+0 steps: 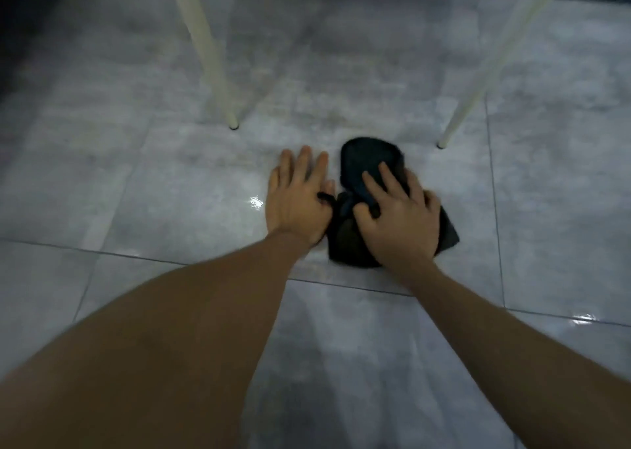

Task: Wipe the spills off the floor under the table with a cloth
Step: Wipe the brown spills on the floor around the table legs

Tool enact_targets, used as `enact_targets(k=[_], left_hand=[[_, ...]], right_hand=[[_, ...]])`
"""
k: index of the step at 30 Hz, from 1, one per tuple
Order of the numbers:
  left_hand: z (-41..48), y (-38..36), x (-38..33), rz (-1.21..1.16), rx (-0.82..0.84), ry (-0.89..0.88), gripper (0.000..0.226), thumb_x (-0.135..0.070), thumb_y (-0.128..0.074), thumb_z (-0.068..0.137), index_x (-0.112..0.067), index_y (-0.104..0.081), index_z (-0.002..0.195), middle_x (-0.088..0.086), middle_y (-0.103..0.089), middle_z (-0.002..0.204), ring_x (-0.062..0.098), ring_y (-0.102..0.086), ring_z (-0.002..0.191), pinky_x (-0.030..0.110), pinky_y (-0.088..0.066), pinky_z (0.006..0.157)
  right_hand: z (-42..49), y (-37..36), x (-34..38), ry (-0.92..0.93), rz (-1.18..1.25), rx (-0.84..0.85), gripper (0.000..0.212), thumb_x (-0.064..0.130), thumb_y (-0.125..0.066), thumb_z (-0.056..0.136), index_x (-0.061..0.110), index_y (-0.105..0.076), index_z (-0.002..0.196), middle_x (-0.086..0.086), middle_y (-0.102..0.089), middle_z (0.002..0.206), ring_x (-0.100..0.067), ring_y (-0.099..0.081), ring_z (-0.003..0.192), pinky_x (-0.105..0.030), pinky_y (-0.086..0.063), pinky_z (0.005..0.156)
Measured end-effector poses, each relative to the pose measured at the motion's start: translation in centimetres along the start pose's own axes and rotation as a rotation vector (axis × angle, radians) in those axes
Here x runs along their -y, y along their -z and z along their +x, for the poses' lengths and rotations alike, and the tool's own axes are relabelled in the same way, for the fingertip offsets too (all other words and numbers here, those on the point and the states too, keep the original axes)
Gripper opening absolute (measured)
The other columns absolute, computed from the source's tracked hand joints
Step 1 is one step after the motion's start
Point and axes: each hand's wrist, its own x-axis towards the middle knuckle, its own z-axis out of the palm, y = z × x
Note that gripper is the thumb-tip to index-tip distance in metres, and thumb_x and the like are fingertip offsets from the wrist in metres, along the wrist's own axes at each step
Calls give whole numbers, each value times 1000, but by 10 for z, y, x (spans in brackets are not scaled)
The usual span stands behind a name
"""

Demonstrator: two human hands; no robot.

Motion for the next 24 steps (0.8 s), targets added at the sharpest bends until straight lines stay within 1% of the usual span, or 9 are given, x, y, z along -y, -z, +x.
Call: enact_targets(k=[2,4,8,10,14,16,18,20,24], left_hand=[[-8,7,28,44,16,97,59,-52,-22,105,-32,-17,161,2,-10,170,35,1,155,49,-1,124],[-19,13,50,73,52,177,63,-58,-18,103,-36,-9,161,-2,-4,170,39,8,154,57,7,122],[-32,28,92,88,88,260,63,-61,-13,101,-41,-1,160,-8,5,170,43,12,152,70,8,115],[-37,30,110,96,59,233,60,-53,-17,104,-37,-5,161,-6,0,170,38,5,154,67,1,118],[-41,28,137,-45,-134,267,50,-27,-35,106,-16,-37,154,13,-31,163,30,-26,150,49,-20,120],[-45,28,153,-85,-189,273,47,-28,-38,107,-13,-45,150,18,-37,158,35,-32,147,48,-23,120],[-51,30,166,-12,-188,350,51,-41,-33,106,-20,-43,152,14,-37,160,37,-28,148,51,-15,122],[-55,33,171,16,-171,448,56,-48,-26,105,-28,-36,156,6,-30,164,36,-17,153,52,-4,122],[-53,37,176,-147,-260,496,62,-46,-15,102,-22,-43,152,1,-36,162,27,-18,154,51,-6,124]], right_hand=[[-34,0,2,149,-35,22,58,57,-38,90,40,-53,143,10,-43,157,-27,-34,145,-49,-28,109],[-43,1,-7,199,-54,49,57,57,-40,90,40,-54,142,11,-43,156,-28,-35,144,-49,-29,108],[7,-3,29,23,-12,-13,58,59,-39,89,39,-57,140,7,-45,155,-28,-33,145,-49,-29,109],[33,-15,75,46,23,-39,58,58,-37,89,37,-58,140,3,-46,155,-31,-34,144,-50,-28,109],[25,-34,150,243,33,15,56,56,-39,90,37,-59,138,4,-49,153,-29,-38,142,-49,-29,108],[-2,-35,149,388,31,13,52,55,-42,92,37,-60,137,6,-51,151,-29,-41,140,-49,-32,106],[-15,-32,135,524,37,35,51,55,-43,93,36,-60,137,7,-50,152,-30,-42,140,-50,-34,105],[-2,-30,136,504,27,46,51,55,-43,91,38,-61,137,8,-50,152,-29,-40,141,-50,-32,105],[38,-42,196,344,1,53,56,58,-37,90,40,-55,140,5,-46,155,-29,-33,144,-51,-27,110]])
